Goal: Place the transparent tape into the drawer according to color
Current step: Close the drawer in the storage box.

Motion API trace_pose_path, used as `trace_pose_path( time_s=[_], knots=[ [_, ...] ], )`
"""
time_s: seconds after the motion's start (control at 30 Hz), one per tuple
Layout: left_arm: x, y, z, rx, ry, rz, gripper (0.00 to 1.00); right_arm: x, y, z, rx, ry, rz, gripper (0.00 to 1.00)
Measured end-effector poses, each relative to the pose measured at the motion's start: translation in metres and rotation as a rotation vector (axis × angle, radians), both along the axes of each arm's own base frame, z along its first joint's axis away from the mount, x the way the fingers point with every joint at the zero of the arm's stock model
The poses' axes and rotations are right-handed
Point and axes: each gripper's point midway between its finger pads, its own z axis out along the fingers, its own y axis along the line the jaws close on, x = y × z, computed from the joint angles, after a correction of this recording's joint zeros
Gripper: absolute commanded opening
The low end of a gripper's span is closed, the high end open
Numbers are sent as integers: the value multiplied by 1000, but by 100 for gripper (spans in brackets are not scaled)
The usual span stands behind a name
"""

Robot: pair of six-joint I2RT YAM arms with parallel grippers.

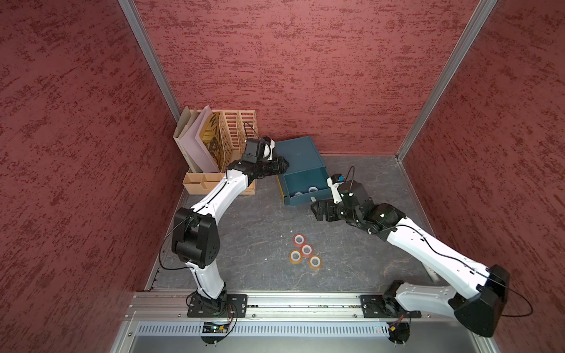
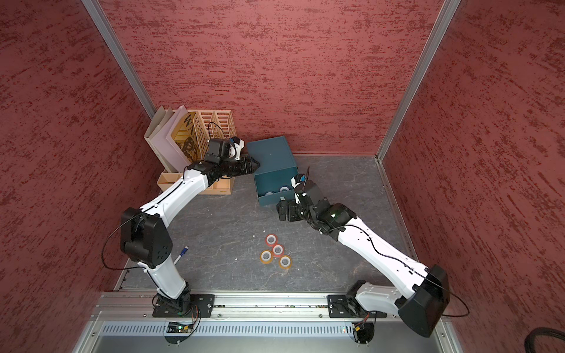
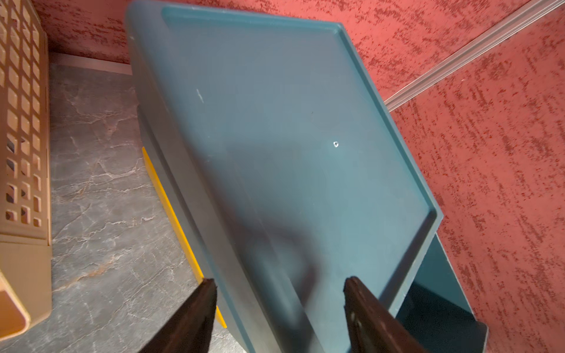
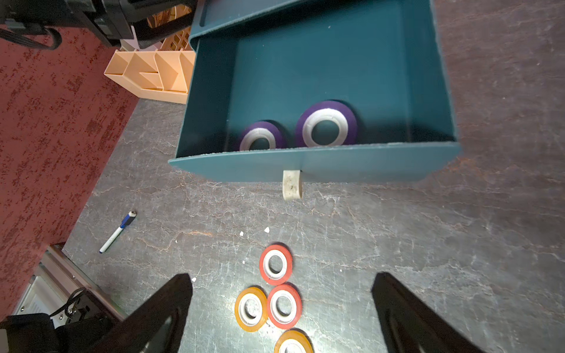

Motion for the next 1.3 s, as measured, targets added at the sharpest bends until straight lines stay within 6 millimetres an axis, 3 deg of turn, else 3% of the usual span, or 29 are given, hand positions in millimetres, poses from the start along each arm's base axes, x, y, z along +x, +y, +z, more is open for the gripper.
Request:
trace_pose_path(
  time_s=[0.13, 0.3, 0.5, 0.77, 1.03, 1.3],
  knots=[
    [0, -3, -1, 19, -1, -6, 57, 0, 0, -5, 2, 9, -5, 94],
    [-1, -2, -1, 34, 5, -2, 50, 1, 2, -6, 18, 5, -8, 81],
    [-1, -1, -3, 42, 9, 1, 49, 7, 8, -12, 14, 2, -4, 67],
    [0, -3, -5, 44, 10, -5, 49, 23, 20, -41, -42, 17, 8, 51],
    [1, -3, -4, 49, 8, -9, 49, 38, 25, -47, -67, -25, -1, 49],
    [0, -2, -5, 50, 9, -11, 48, 49, 27, -36, -56, -93, -20, 50]
  ],
)
